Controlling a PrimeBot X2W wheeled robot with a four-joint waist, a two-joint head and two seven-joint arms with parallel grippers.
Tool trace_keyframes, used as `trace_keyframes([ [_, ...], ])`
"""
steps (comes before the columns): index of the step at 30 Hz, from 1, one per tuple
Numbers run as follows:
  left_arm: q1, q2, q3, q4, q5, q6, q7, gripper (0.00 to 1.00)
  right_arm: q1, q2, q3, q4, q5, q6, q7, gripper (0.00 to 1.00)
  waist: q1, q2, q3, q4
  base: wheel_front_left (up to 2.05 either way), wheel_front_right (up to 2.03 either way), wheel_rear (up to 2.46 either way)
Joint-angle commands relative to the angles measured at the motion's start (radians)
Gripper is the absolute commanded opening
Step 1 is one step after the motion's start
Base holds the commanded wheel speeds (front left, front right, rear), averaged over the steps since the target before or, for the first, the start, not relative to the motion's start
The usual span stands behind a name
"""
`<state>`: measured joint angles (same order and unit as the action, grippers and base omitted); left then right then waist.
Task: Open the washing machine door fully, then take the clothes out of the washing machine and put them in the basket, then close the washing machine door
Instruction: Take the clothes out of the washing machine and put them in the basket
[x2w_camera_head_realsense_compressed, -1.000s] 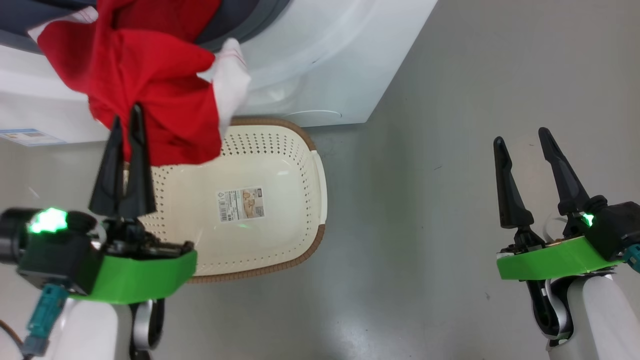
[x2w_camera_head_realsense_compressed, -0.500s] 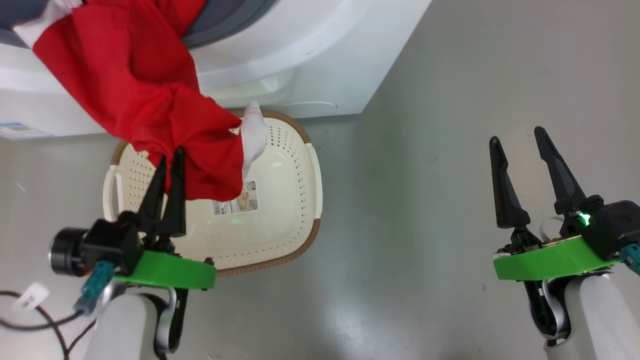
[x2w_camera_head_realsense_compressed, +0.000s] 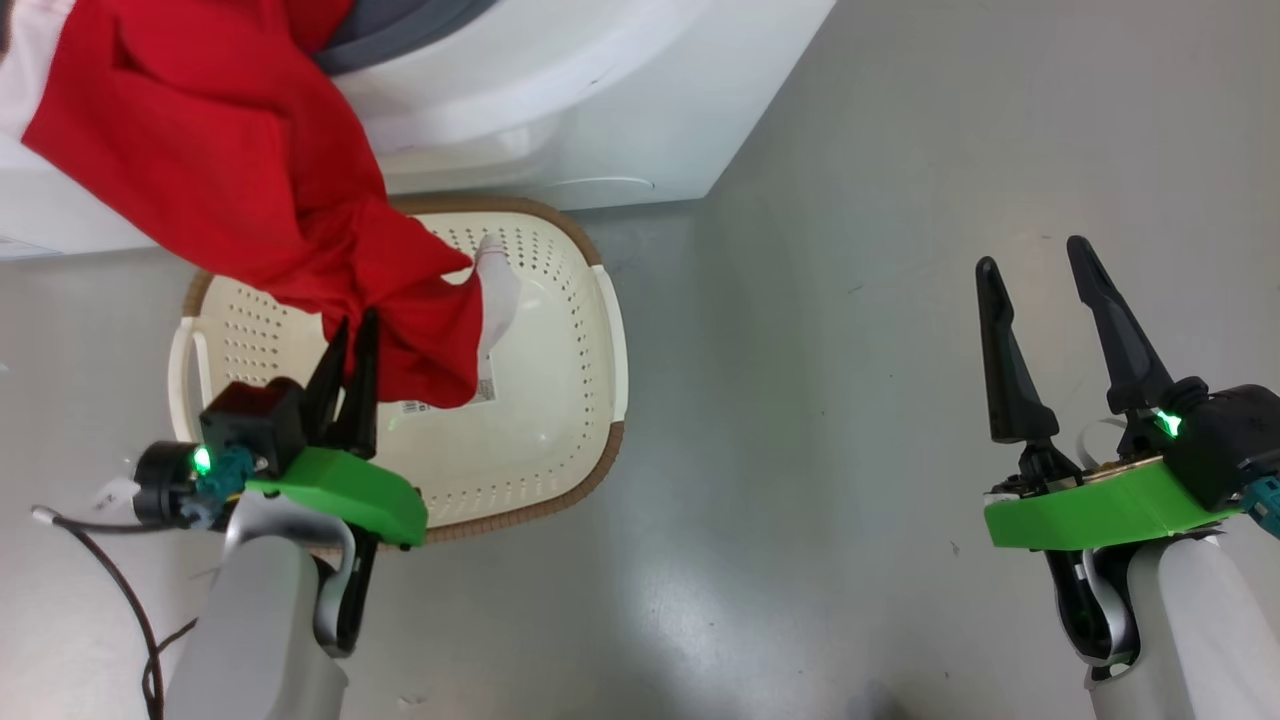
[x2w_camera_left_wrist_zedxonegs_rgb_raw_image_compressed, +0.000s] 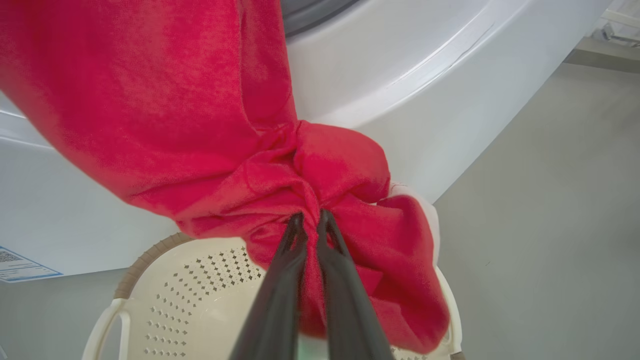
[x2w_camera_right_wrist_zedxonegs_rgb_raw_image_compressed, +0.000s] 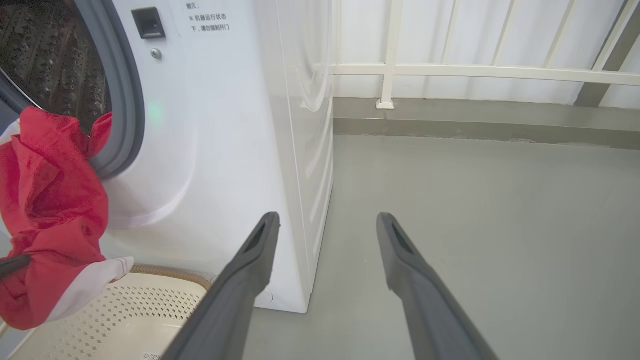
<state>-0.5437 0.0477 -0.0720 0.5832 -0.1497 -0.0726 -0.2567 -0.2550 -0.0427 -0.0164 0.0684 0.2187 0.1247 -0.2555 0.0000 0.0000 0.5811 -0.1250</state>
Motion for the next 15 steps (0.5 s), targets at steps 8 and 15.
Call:
trace_keyframes([
  [8, -0.051, 0.012, 0.053, 0.126, 0.000, -0.026, -0.005, 0.00, -0.007, -0.008, 0.032, -0.024, 0.000, 0.006, -0.006, 1.00, 0.0000, 0.0000, 0.024, -0.019, 0.00, 0.00, 0.00],
  [15, -0.095, 0.010, 0.067, 0.255, 0.002, -0.034, -0.005, 0.00, -0.009, -0.008, 0.039, -0.023, 0.003, 0.006, -0.006, 1.00, 0.0000, 0.0000, 0.043, -0.030, 0.00, 0.00, 0.00],
])
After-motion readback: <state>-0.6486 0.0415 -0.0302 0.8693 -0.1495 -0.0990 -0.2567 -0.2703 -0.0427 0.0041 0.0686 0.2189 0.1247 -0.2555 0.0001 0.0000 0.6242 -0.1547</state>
